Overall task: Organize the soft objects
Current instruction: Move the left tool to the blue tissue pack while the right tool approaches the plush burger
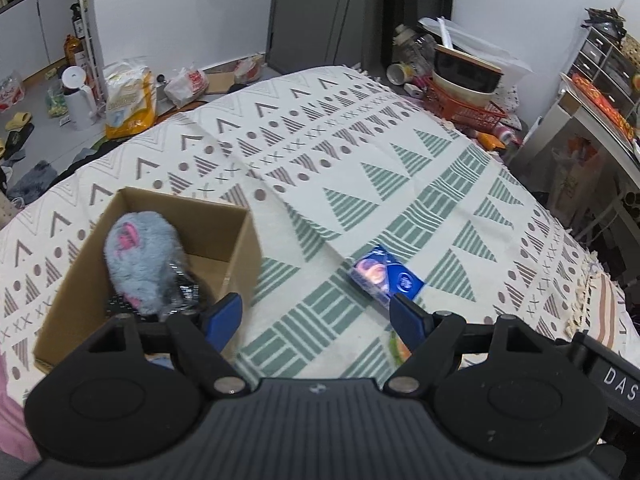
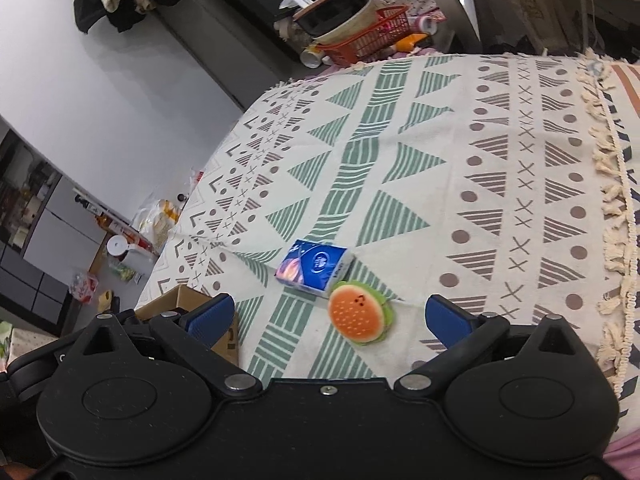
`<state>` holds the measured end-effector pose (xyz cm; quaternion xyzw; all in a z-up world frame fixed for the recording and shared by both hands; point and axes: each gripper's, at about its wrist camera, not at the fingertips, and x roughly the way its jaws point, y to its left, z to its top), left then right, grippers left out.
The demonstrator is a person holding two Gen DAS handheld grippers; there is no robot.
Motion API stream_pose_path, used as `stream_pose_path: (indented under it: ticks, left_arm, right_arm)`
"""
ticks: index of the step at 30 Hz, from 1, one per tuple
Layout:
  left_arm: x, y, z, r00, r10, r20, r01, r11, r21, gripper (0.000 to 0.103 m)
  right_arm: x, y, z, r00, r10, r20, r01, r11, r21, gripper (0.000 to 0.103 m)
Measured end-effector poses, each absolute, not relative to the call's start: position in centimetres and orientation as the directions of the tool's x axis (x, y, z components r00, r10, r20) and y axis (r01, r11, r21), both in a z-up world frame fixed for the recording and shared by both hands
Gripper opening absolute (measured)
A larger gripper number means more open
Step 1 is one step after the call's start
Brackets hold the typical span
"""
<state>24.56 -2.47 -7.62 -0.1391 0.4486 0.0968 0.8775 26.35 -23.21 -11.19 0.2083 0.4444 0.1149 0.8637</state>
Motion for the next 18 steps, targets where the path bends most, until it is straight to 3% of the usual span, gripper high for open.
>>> stream_pose_path:
  ticks: [18]
  left_arm:
    - [28.4,-5.4,-10.5,0.552,-0.01,-0.833,-0.28,0.94,-0.197,0.079]
  right_arm:
    - [29.4,-27.4,-16.1,0.515,0.424,-0.745,0.172,0.8,0.575,0.102]
